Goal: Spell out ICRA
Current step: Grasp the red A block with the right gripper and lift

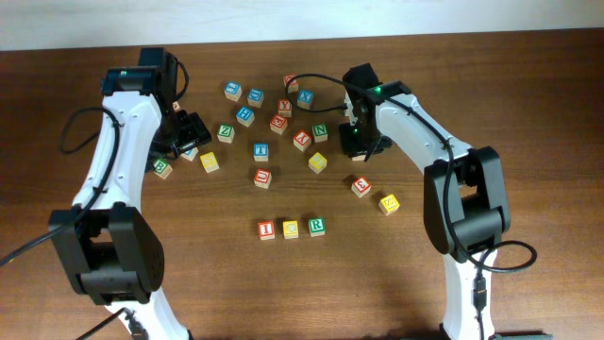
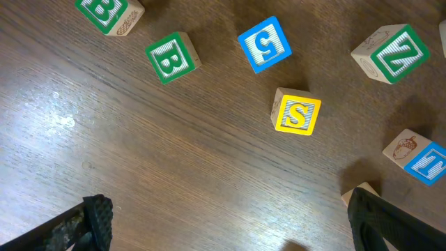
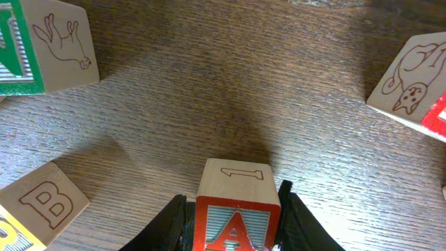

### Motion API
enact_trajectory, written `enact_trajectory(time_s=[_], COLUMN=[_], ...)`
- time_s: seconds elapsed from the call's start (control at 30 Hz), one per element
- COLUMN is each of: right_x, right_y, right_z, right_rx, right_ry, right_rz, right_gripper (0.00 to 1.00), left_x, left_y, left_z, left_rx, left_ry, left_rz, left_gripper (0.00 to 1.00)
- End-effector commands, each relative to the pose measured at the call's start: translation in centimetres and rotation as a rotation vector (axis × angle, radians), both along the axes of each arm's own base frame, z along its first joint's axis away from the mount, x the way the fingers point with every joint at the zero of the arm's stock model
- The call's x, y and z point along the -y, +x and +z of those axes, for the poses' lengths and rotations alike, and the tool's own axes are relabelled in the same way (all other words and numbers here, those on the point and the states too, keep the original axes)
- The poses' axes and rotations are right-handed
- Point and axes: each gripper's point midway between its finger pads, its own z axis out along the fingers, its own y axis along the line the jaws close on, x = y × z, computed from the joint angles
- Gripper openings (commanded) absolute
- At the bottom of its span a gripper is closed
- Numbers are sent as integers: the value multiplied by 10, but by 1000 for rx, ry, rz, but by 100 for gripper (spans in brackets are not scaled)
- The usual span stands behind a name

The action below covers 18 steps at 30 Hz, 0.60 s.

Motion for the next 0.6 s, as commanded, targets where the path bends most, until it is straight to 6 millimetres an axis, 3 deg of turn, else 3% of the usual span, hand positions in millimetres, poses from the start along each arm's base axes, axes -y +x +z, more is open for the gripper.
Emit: enact_trajectory(time_s=[0.0,0.03,0.07,0.2,0.37,0.57], right_x=[0,0,0,1,0,-3], right_y=[-3,-3,-3,-8,-4,4], right_z=[-7,-7,-8,-13,-9,29], right_rx=[-17,-17,-18,-32,-19,18], right_ry=[-2,-3,-3,-7,-1,15], right_rz=[-5,-4,-5,-5,-13,-38], right_gripper=[37,45,47,32,30,27], left_x=[-3,-3,-3,-3,-3,-3], left_y=[1,1,1,1,1,1], left_z=[11,11,11,11,11,11], left_rx=[32,32,32,32,32,32], left_ry=[11,11,11,11,11,11], left_rz=[9,9,9,9,9,9], left_gripper=[99,99,99,99,99,99])
